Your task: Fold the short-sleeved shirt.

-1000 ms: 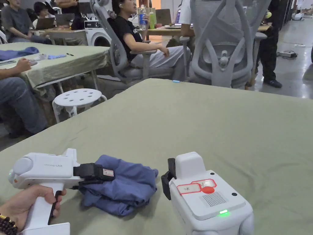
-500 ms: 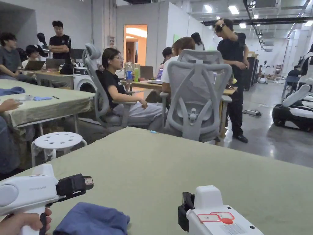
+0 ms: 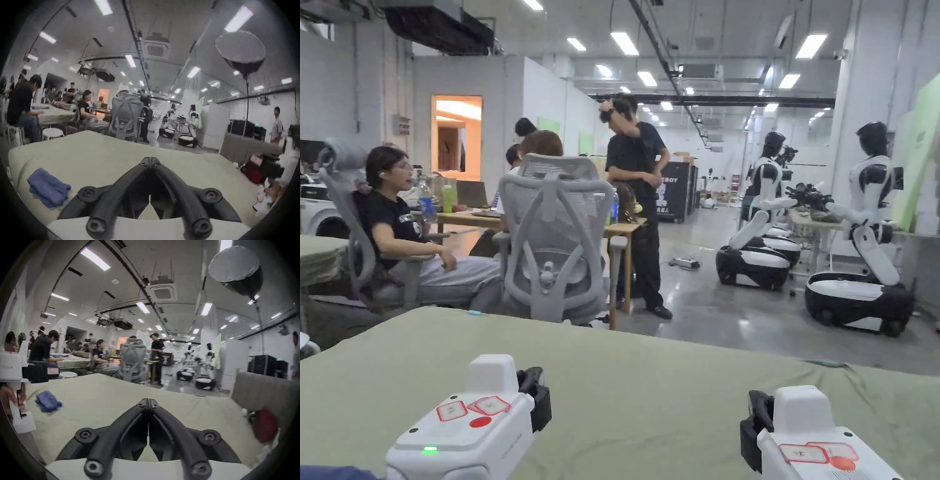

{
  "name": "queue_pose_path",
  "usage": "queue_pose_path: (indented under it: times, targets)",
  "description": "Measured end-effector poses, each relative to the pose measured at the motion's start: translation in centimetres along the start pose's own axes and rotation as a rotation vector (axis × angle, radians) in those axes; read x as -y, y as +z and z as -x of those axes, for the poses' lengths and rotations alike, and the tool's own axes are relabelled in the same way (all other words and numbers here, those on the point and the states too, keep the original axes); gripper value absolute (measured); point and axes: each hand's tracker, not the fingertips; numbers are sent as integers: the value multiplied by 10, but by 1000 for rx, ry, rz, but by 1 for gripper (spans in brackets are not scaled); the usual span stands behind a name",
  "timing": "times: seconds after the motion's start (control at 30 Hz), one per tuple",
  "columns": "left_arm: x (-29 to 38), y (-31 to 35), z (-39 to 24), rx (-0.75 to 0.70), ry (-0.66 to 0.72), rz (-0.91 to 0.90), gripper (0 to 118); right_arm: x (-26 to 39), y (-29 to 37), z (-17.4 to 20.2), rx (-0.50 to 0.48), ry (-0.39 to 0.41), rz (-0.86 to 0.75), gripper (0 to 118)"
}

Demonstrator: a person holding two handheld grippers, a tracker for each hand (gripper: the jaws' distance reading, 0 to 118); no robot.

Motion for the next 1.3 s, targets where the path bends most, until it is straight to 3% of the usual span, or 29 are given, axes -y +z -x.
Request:
queue_pose_path:
  times: [0.17,0.3,0.8,1.3]
  targets:
    - [41,-6,-77,-1,-184,-51,0,49,29,-76,175,58,19,1]
    - [61,-11,-109,24,-172,-18,0,79,47,-107,205,-96,79,1]
    - [69,-33,-103,19,-150,27,0,78,21,-79,221,-35,61,1]
    - [79,-28,-111,34,-144,10,0,71,24,-92,271,-81,53,1]
